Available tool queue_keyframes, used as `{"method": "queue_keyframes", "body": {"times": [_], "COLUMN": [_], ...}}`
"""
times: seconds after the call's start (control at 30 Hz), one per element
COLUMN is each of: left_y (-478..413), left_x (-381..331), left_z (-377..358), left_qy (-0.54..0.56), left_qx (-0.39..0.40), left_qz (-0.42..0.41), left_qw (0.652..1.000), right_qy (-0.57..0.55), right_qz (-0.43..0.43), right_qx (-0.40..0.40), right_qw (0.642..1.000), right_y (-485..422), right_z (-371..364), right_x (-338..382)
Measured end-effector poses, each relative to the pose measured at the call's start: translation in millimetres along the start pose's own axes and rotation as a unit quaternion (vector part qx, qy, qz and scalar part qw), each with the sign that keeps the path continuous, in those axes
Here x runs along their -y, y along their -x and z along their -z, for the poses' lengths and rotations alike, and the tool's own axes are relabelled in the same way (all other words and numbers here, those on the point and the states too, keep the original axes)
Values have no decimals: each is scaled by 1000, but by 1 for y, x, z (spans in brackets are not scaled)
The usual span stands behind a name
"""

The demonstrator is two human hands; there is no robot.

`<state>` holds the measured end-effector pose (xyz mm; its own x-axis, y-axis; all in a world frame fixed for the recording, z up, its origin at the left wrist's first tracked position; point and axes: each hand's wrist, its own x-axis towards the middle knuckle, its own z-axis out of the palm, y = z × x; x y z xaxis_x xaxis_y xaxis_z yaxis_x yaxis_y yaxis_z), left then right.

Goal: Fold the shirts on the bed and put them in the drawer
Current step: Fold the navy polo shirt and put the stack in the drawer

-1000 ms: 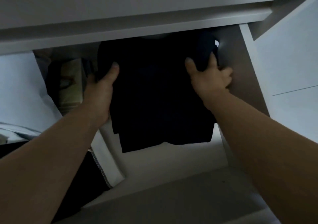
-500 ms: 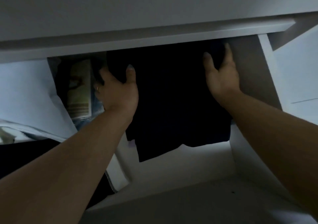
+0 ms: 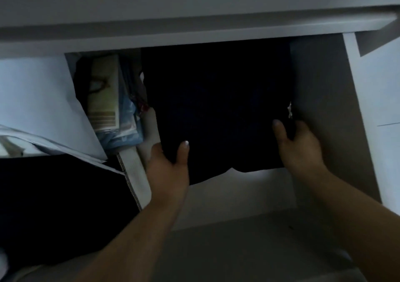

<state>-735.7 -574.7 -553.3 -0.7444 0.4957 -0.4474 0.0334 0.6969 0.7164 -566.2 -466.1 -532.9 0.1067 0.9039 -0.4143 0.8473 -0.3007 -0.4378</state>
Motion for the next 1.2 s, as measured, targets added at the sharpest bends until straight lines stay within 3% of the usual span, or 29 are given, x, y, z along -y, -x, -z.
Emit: {"method": "queue_keyframes", "body": {"times": [0.17, 0.33, 0.43, 0.5, 0.57, 0.63, 0.8, 0.97, 1.07, 1.2], "left_y": [-26, -6, -17, -40, -65, -83, -84, -52, -40, -36], "left_x": [-11, -1, -5, -19, -41, -61, -65, -39, -33, -25], "left_z": [7, 4, 12, 15, 16, 15, 8, 15, 16, 22], "left_qy": [5, -22, -39, 30, 179, 256, 138, 32, 54, 101], "left_qx": [-7, -43, -81, -78, -64, -33, 3, 6, 9, 10], "left_qz": [-111, 3, -52, -43, 30, 86, 37, -33, -11, 10], "left_qw": [994, 999, 995, 996, 981, 962, 990, 999, 998, 995], "right_qy": [-44, 26, 40, 41, 25, 27, -47, -69, -124, -163], "right_qz": [87, 8, 35, 40, 37, 32, -64, 0, 48, -43], "right_qx": [-91, -52, -67, -73, -81, -89, -27, -48, -63, 40], "right_qw": [991, 998, 996, 996, 996, 995, 996, 996, 989, 985], "right_y": [-8, 4, 1, -7, -14, -22, -49, -37, -27, -21], "right_z": [5, -1, 6, 9, 10, 9, 5, 12, 20, 27], "right_x": [3, -3, 6, 16, 31, 48, 62, 43, 37, 20]}}
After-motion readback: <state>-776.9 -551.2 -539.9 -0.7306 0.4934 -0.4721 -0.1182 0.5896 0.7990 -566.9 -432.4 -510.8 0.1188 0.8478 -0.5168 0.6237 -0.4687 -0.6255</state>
